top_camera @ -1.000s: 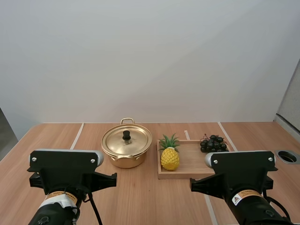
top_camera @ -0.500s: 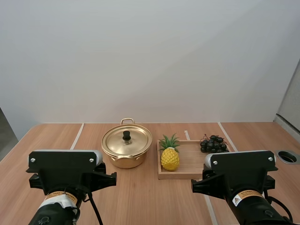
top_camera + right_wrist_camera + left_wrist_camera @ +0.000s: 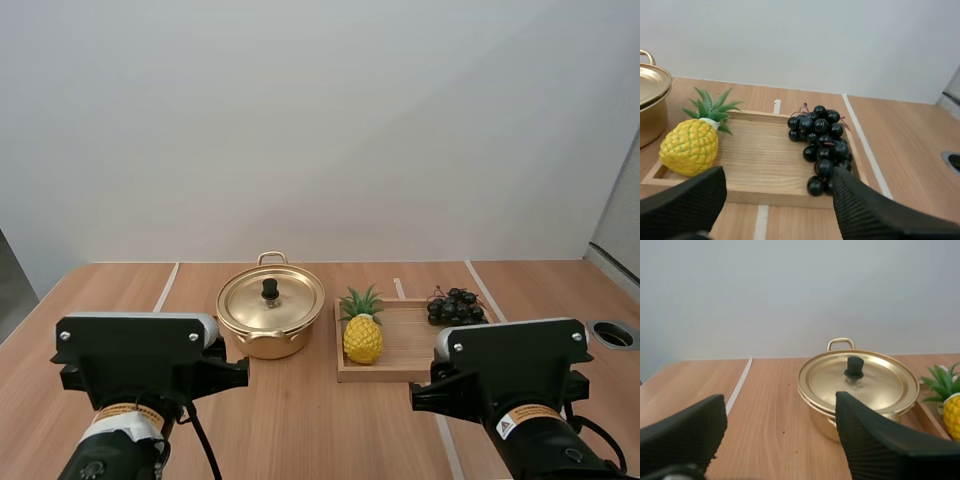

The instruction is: Open the pot, put the pineapple inside, and close it

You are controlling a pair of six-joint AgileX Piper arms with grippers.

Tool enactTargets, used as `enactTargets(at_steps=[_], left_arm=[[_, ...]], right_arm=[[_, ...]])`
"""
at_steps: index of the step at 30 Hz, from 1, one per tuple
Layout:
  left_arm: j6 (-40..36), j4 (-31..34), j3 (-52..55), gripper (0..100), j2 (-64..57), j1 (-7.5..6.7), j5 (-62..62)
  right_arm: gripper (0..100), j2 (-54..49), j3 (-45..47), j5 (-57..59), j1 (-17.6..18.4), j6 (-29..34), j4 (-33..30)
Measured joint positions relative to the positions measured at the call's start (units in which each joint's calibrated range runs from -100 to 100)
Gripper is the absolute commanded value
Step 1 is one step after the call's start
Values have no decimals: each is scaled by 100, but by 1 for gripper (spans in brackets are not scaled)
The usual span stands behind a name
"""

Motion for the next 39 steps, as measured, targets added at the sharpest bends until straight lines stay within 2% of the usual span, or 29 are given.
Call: enactTargets(at_steps=[4,8,13,19,24,28,31,33,35,37,39], left_arm=[[369,367,-13,100,0,0,-932],[831,479,-268,100,0,0,-2224],[1519,479,-840,100,-12,0,-3361],[1573,267,-1760,100,-12,0,-3736],[1041,154,-2774,100,180,0,-3105],[735,143,-3674,100,911,0,-2122],[689,143,-3889,100,1224,0,-1826],[657,133,-4406,100,1849,0,-906],[830,-114,-5109,100,2805,0,343],[1084,-398,-5419,100,3286,0,881],[2008,-1406,-6006,100,4223,0,2117]], right_arm=[[100,0,-149,-89,0,0,-662],[100,-11,-1081,-64,0,0,-957],[100,-25,-2424,632,0,0,-961],[100,-38,-3477,899,0,0,-933],[100,128,-3870,1200,0,0,-923],[100,460,-4147,1473,0,0,-923],[100,615,-4221,1577,0,0,-923],[100,764,-4253,1640,0,0,-934],[100,883,-4267,1764,0,0,-934],[100,954,-4292,1844,0,-9,-945],[100,985,-4292,1970,0,-18,-945]])
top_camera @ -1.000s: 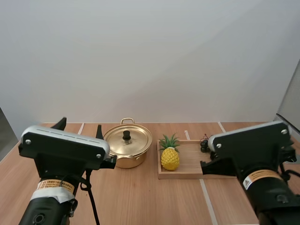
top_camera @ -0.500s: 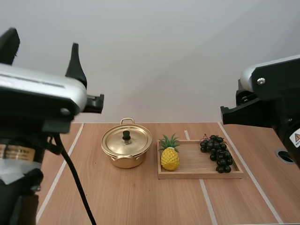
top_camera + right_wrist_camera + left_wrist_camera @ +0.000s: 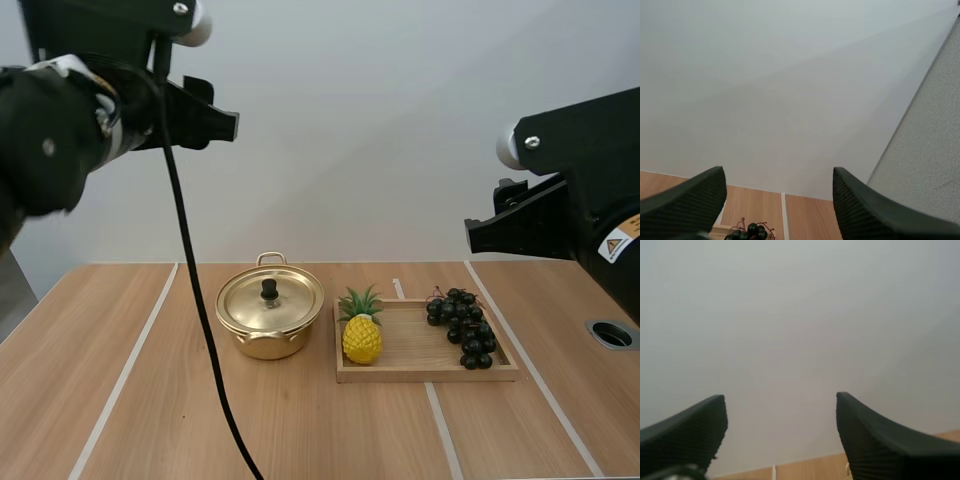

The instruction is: Open the pot, put the pineapple inside, and close it

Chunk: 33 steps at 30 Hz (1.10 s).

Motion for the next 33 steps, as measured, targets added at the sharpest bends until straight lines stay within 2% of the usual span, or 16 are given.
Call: enactTargets(at_steps=[4,6,7,17,25,33], left_arm=[[1075,-1050,-453,100,808,0,1323],[1755,-1715,-816,100,1518,0,2605],[1876,-1846,-920,100,1769,0,2923],[2538,-2017,-1338,100,3798,0,5547],[2721,-2017,-1351,100,4522,0,5795],[2771,-1839,-1377,100,4807,0,5195]], right_arm=[[100,11,0,270,0,-8,0],[100,25,0,529,0,-45,0],[100,25,0,648,0,-45,0],[100,25,0,1401,0,-74,-44],[100,25,0,1437,0,-82,-55],[100,25,0,1437,-23,-82,-55]])
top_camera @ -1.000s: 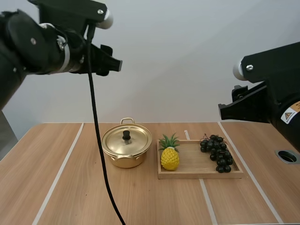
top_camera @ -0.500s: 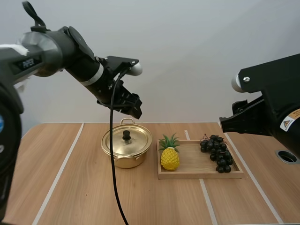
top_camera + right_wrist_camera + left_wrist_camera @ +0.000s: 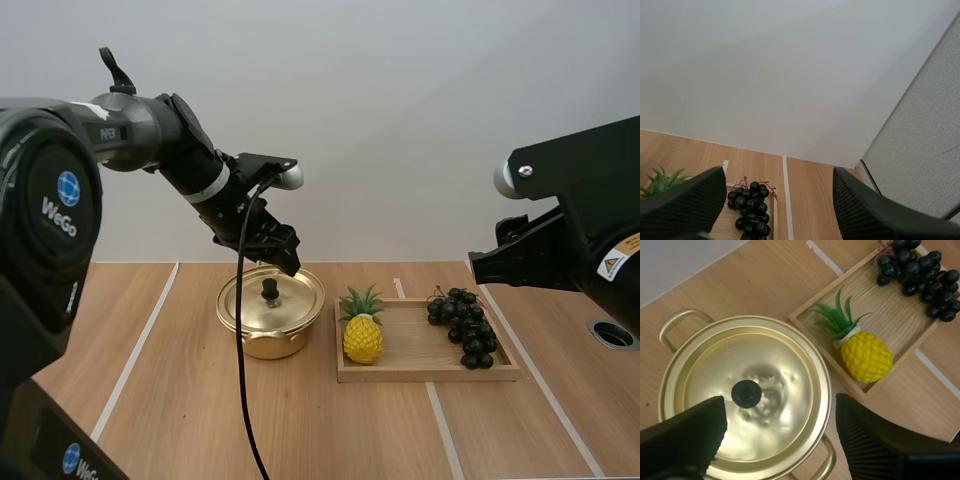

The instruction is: Open the pot, put the pineapple inside, and close it

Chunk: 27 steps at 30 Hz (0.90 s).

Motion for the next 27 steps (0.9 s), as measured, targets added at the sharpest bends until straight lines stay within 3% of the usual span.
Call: enactTargets(at_steps=[4,12,20,27], left_arm=[[30,388,0,100,197,0,-298],[273,436,-10,100,404,0,-455],[506,389,-10,100,837,0,-472],[823,-45,-10,100,861,0,-472]], right_arm=[[100,0,0,0,-77,0,-11],[100,0,0,113,-185,0,41],[100,0,0,190,-288,0,70],[100,0,0,190,-336,0,198]])
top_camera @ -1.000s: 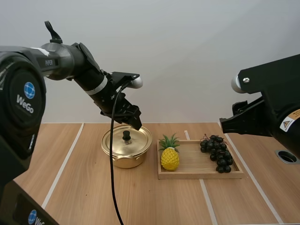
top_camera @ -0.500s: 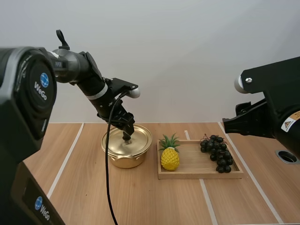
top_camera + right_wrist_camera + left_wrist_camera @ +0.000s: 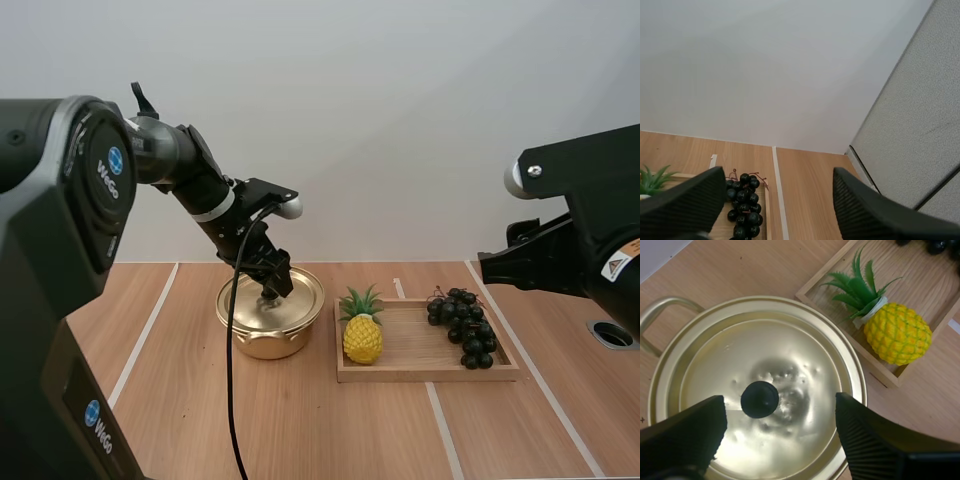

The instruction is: Open the pot, put the pineapple inside, and close it

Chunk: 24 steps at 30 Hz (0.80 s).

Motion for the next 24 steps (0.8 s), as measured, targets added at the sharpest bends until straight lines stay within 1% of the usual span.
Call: enactTargets(at_steps=[6,13,18,24], left_arm=[[73,-14,0,100,0,0,-77],[90,-27,-4,100,105,0,-563],[90,-38,-4,100,411,0,-582],[90,-38,-29,100,439,0,-521]], right_arm=[[100,0,0,0,-15,0,90],[100,0,0,0,-15,-45,95],[100,0,0,0,-15,-113,105],[100,0,0,0,-15,-175,105]])
